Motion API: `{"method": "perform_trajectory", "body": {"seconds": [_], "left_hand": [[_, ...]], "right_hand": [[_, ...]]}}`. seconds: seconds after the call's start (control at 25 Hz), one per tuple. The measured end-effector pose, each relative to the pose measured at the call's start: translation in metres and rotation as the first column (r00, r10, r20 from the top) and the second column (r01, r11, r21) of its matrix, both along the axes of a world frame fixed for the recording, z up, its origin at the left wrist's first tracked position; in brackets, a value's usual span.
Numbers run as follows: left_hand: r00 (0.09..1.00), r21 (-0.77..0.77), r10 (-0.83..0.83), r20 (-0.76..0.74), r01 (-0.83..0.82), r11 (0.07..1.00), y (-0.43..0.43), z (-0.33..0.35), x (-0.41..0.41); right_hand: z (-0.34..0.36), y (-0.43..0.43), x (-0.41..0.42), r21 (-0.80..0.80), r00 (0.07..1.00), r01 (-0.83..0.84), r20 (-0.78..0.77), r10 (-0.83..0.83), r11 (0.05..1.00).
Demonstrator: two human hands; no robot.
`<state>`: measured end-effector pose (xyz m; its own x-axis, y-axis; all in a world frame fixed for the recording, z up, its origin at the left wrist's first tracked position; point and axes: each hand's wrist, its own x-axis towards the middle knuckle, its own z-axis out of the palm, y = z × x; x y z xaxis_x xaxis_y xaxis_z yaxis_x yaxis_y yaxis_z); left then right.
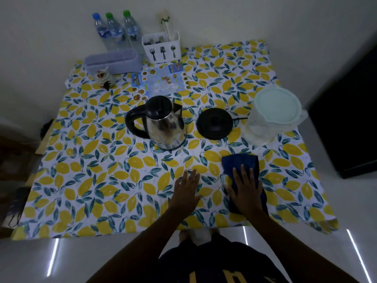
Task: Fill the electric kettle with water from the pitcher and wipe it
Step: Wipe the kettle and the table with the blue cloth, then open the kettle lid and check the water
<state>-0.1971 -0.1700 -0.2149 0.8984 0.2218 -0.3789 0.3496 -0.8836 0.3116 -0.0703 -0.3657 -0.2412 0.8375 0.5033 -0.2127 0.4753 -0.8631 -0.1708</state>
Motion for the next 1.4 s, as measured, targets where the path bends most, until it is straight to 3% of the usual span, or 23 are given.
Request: {"method": "perform_trajectory", "body": {"seconds": [0.24, 0.44, 0.6, 0.72, 0.84, 0.96, 1.04, 1.4], "left_hand": [[0.973, 0.020, 0.071, 0.222, -0.078, 0.997, 0.004, 0.010, -0.006], [0.853, 0.002, 0.227, 0.471, -0.258, 0.966, 0.059, 0.041, -0.003], [0.688, -0.022, 0.306, 0.659, -0.389, 0.921, 0.128, 0.076, 0.008], [0.622, -0.070, 0.355, 0.698, -0.434, 0.898, 0.175, 0.101, 0.020], [0.703, -0.050, 0.351, 0.619, -0.411, 0.910, 0.212, 0.114, 0.033], [0.786, -0.164, 0.371, 0.494, -0.335, 0.928, 0.233, 0.114, 0.042], [0.789, -0.207, 0.378, 0.484, -0.316, 0.926, 0.239, 0.112, 0.047], [0.802, -0.127, 0.336, 0.495, -0.316, 0.940, 0.243, 0.120, 0.061]], "right_hand": [[0.024, 0.033, 0.007, 0.236, 0.994, -0.111, 0.028, 0.107, 0.966], [0.063, 0.098, 0.020, 0.451, 0.966, -0.255, 0.160, 0.203, 0.855], [0.111, 0.175, 0.031, 0.479, 0.920, -0.389, 0.251, 0.302, 0.787], [0.138, 0.236, 0.038, 0.406, 0.891, -0.445, 0.288, 0.350, 0.798], [0.146, 0.275, 0.045, 0.295, 0.892, -0.440, 0.255, 0.374, 0.848], [0.138, 0.288, 0.047, 0.278, 0.906, -0.417, 0.207, 0.370, 0.865], [0.133, 0.287, 0.049, 0.305, 0.918, -0.392, 0.185, 0.350, 0.868], [0.143, 0.280, 0.048, 0.399, 0.937, -0.346, 0.107, 0.332, 0.849]]}}
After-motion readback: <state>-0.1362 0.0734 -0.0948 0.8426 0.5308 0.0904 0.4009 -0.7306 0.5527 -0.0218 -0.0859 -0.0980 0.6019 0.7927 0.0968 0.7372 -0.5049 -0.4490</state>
